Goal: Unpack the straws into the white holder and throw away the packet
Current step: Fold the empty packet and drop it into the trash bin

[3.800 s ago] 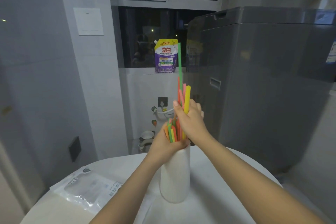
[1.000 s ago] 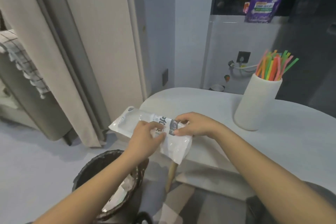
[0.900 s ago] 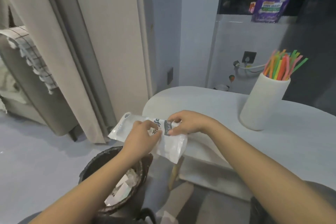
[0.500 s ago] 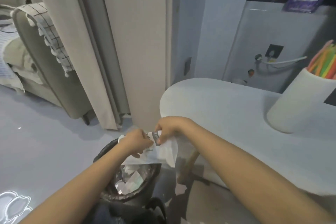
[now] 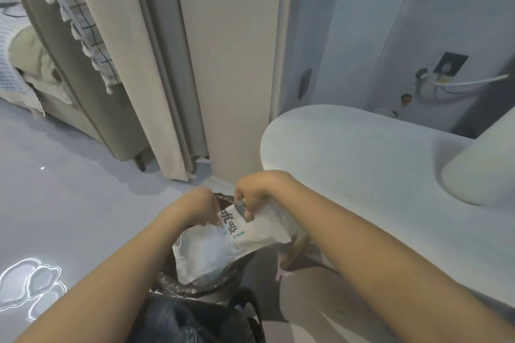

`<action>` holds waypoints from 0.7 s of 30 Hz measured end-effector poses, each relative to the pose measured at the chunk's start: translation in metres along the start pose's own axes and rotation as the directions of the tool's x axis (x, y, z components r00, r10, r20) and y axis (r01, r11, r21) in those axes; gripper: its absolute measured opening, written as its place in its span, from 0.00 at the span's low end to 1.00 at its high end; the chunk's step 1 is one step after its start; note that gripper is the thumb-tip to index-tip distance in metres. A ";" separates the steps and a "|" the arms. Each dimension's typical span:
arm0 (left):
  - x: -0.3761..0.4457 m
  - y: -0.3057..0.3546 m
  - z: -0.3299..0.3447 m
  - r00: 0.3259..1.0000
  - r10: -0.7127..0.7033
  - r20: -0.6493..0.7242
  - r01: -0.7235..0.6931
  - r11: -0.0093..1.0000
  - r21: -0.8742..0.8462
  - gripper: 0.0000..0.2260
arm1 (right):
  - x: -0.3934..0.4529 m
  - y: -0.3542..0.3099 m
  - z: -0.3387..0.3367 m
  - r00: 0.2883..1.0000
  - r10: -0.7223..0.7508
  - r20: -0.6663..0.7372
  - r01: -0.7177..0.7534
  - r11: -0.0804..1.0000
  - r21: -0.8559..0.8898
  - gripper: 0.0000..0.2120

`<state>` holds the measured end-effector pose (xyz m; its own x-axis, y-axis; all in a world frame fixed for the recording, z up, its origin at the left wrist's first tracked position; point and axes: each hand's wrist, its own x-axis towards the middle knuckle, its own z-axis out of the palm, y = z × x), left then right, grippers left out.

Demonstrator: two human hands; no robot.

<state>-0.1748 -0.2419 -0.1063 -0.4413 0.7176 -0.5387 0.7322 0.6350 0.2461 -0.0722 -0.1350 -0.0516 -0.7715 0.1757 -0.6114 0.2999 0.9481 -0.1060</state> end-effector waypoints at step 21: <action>0.030 -0.009 0.029 0.990 0.054 -0.133 -0.043 0.995 0.088 0.16 | 0.038 0.008 0.073 0.877 -0.159 -0.454 0.031 0.961 -0.276 0.27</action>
<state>-0.1797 -0.2341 -0.1482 -0.4659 0.7826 -0.4129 0.7933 0.5762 0.1969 -0.0579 -0.1398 -0.1325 -0.9787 0.1239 -0.1637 0.1092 0.9894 0.0959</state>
